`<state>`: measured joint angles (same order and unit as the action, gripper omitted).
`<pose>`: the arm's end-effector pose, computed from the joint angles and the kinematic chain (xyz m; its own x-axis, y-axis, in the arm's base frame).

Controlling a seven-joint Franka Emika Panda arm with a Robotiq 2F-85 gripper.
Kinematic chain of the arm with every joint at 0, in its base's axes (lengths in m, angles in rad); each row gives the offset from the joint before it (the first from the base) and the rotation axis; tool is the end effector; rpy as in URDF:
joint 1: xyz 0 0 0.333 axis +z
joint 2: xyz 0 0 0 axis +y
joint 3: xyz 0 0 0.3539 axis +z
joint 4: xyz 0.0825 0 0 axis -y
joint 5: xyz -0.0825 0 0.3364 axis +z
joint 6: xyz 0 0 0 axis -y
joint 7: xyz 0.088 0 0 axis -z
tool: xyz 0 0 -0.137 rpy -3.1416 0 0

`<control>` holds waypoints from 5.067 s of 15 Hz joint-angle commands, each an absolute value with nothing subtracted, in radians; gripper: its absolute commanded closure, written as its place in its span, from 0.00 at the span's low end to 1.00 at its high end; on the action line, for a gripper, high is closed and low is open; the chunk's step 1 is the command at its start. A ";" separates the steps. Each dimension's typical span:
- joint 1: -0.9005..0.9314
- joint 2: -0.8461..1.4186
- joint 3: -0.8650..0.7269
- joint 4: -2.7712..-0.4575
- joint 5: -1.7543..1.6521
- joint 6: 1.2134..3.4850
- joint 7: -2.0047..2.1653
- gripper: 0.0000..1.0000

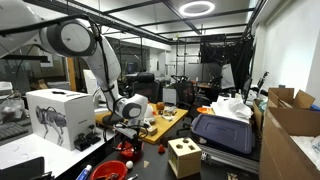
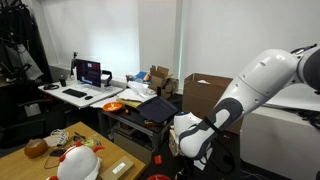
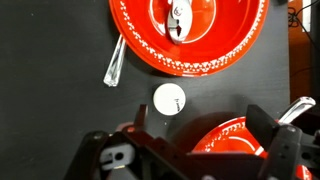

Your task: Pick up the white object and put it in the red bowl

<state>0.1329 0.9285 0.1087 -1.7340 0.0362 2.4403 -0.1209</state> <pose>0.6007 0.1450 0.0683 0.9314 0.3006 -0.2053 0.2786 -0.9517 -0.1292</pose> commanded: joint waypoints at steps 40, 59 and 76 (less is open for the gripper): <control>0.204 1.077 0.037 -1.717 0.007 2.745 0.050 0.00; 0.131 1.071 0.105 -1.731 0.034 2.685 0.021 0.00; 0.126 1.035 0.101 -1.750 0.035 2.680 0.035 0.82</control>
<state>0.1351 1.0820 0.0953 -1.7266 0.0275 2.6959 0.0298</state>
